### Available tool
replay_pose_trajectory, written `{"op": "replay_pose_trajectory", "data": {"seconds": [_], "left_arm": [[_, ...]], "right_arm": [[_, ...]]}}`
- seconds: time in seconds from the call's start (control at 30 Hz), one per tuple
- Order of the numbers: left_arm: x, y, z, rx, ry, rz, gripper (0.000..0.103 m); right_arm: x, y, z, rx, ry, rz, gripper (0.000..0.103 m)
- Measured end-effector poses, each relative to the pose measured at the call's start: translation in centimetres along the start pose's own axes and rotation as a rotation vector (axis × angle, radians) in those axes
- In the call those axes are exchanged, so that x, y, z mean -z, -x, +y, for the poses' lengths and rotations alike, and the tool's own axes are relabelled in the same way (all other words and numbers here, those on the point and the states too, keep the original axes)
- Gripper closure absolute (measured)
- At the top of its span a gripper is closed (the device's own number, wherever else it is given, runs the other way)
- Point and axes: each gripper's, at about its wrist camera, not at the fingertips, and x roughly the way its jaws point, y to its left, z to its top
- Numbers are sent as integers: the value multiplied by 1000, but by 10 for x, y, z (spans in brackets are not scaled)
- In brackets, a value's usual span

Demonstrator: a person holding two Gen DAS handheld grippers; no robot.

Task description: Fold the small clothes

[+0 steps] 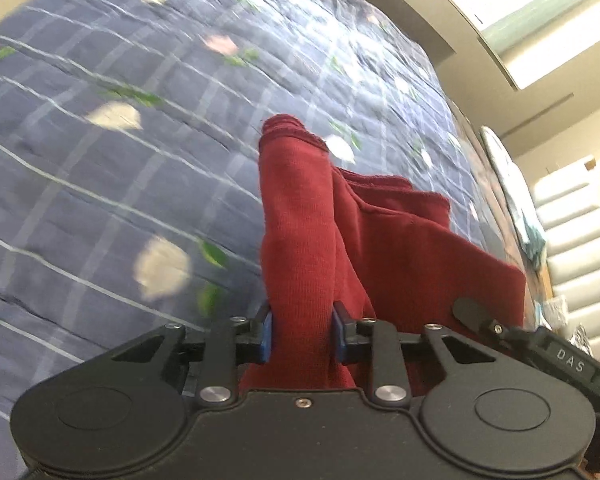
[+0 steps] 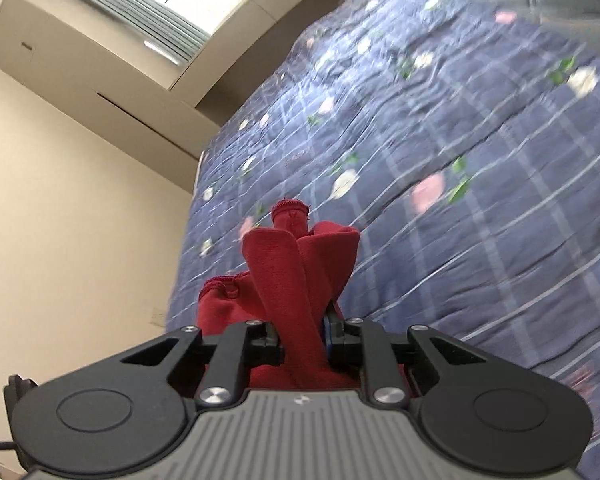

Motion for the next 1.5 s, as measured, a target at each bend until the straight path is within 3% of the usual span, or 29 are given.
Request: {"op": "replay_pose_trajectory", "data": {"seconds": [0.17, 0.37, 0.47, 0.57, 0.7, 0.77, 0.87, 1.07, 1.33, 1.5], "left_arm": [[-19, 20, 23, -77, 0, -22, 72], [-17, 11, 61, -119, 44, -5, 70], [-12, 2, 81, -155, 87, 12, 70], [-12, 6, 91, -118, 130, -7, 65], [-10, 9, 88, -124, 113, -12, 57], [-9, 12, 87, -128, 114, -17, 40], [-9, 20, 85, -127, 118, -37, 24], [-9, 34, 74, -174, 79, -47, 3], [3, 76, 48, -244, 32, -108, 1], [29, 119, 18, -296, -25, -173, 1]], "right_arm": [[14, -30, 10, -19, -46, 66, 84], [24, -54, 9, 76, -25, 107, 81], [20, -54, 7, 128, 25, 92, 71], [17, -50, 5, 186, 66, 77, 59], [18, -38, 9, 233, 133, 47, 41], [19, -32, 13, 239, 163, 30, 35], [21, -23, 23, 237, 206, 1, 22], [26, -3, 49, 218, 308, -44, 4], [38, 44, 88, 169, 485, -113, 0], [52, 104, 98, 132, 518, -149, 0]]}}
